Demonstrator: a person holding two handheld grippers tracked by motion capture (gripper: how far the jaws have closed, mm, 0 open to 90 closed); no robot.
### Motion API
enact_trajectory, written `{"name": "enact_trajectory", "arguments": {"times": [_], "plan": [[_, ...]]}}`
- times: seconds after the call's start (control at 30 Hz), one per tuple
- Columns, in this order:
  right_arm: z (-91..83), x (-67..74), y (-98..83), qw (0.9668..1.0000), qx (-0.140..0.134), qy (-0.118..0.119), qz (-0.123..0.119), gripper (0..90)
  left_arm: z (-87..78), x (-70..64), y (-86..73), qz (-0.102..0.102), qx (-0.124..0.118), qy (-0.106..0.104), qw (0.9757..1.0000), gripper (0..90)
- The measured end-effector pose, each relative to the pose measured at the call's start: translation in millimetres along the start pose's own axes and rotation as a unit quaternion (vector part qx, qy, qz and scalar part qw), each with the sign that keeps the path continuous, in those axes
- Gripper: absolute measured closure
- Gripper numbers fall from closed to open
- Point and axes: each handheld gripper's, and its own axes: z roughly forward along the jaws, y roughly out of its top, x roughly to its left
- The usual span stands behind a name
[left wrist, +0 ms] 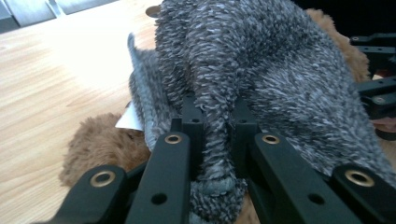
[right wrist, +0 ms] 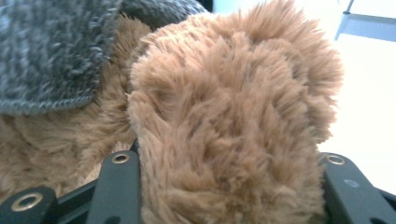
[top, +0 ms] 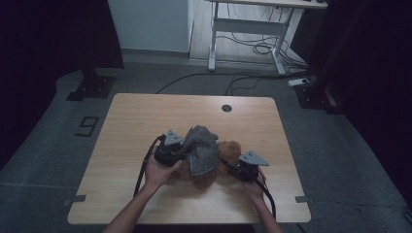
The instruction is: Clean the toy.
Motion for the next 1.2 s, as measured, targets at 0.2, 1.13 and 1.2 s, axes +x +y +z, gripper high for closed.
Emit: {"name": "enact_trajectory", "arguments": {"times": [0.2, 1.13, 1.2], "plan": [[26.2, -5.0, 10.4, 0.9998, -0.005, -0.02, 0.008, 48.5, 11.7, 11.6, 16.5, 0.007, 0.01, 0.022, 0.9997, 80.3], [11.8, -31.8, 44.9, 0.998, -0.007, 0.012, 0.062, 10.1, 25.0, 16.7, -29.6, -0.019, -0.034, 0.007, 0.9992, 81.5], [11.1, -34.3, 49.9, 0.9976, -0.008, 0.011, 0.067, 9.3, 23.8, 15.7, -32.2, -0.021, -0.038, 0.005, 0.999, 81.5]]}}
